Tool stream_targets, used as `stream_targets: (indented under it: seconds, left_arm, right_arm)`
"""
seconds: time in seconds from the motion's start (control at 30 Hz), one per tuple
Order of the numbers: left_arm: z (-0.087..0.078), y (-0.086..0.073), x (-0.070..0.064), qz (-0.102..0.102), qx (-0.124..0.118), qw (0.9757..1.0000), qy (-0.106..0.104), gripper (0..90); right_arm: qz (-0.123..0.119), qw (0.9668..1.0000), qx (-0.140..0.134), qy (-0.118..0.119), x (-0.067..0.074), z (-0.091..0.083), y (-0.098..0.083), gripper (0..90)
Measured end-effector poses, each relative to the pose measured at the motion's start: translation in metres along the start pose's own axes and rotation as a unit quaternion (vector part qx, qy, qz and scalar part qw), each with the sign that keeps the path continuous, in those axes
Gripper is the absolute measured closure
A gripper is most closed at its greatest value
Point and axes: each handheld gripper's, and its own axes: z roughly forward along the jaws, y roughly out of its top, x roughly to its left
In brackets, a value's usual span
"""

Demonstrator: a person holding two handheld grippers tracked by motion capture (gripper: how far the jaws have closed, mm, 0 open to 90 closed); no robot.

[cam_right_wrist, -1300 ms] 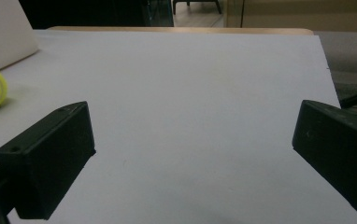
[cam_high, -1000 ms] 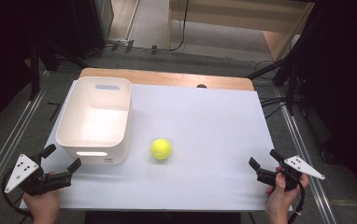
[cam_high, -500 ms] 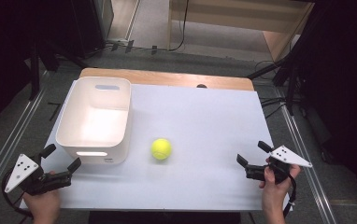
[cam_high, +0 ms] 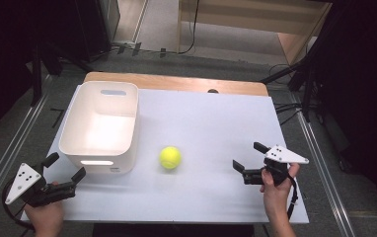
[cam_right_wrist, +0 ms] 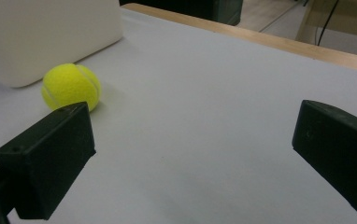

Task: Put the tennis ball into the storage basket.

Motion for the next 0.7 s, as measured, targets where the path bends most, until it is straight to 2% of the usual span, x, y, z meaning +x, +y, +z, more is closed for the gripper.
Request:
stream_targets:
  seconds: [0.37,0.7]
  left_arm:
    - [0.0,0.0,0.0,0.002,0.002,1.0,0.001,0.0]
    - [0.0,0.0,-0.001,0.001,0.0,1.0,0.0,0.0]
  right_arm:
    - [-0.021,0.9994,0.01,0.026,0.011,0.016,0.02,0.0]
    - [-0.035,0.9979,0.025,0.048,0.019,0.03,0.032,0.0]
